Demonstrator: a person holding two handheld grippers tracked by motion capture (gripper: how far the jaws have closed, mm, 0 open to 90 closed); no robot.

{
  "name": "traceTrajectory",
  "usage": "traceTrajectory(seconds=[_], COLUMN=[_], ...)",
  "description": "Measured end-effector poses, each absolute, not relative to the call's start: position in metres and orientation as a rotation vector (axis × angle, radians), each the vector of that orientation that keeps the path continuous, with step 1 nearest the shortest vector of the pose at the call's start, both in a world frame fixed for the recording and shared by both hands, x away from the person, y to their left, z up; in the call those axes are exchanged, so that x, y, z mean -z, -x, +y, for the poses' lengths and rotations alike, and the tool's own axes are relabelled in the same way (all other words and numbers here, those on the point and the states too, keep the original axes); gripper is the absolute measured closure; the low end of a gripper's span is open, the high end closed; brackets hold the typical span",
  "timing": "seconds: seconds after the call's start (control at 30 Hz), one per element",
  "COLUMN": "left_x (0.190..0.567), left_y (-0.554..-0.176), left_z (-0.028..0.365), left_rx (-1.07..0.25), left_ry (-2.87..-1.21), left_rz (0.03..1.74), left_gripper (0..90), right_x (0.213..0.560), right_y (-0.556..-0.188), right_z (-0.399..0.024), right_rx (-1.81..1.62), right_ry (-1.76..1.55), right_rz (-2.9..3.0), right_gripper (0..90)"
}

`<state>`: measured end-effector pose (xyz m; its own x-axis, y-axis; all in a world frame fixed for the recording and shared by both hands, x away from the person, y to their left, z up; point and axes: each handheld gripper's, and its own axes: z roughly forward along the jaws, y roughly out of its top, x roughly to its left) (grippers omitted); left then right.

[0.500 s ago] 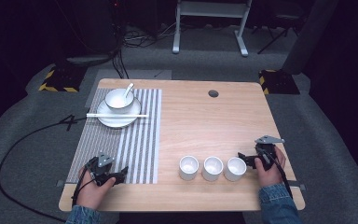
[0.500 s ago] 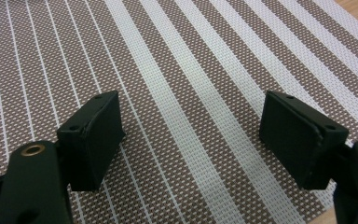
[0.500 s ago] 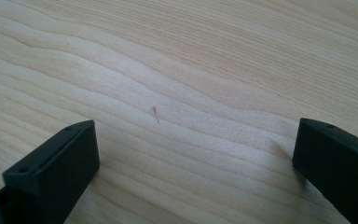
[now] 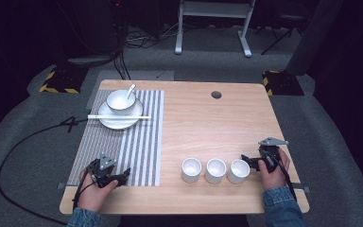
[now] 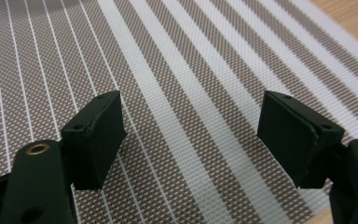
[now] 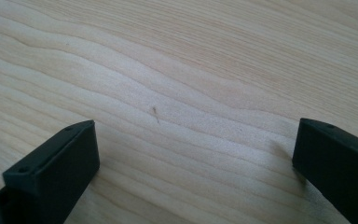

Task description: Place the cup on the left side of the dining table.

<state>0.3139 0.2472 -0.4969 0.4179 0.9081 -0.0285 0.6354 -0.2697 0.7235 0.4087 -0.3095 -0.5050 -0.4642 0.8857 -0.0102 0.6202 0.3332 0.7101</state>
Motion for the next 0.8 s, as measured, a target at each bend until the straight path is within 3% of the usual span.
traceTrajectory(seconds=[0.4,0.8], left_x=[0.457,0.449], left_y=[-0.301,-0.300], left_z=[0.243,0.240], left_rx=[-0.600,-0.647], left_ry=[-1.907,-1.836], left_rz=[1.239,1.194], left_gripper=[25.3,21.1], right_x=[0.505,0.505], right_y=[-0.409,-0.409], right_z=[-0.309,-0.309], right_rx=[-0.912,-0.912], right_ry=[-1.328,-1.329], right_rz=[2.207,2.207], right_gripper=[0.3,0.3])
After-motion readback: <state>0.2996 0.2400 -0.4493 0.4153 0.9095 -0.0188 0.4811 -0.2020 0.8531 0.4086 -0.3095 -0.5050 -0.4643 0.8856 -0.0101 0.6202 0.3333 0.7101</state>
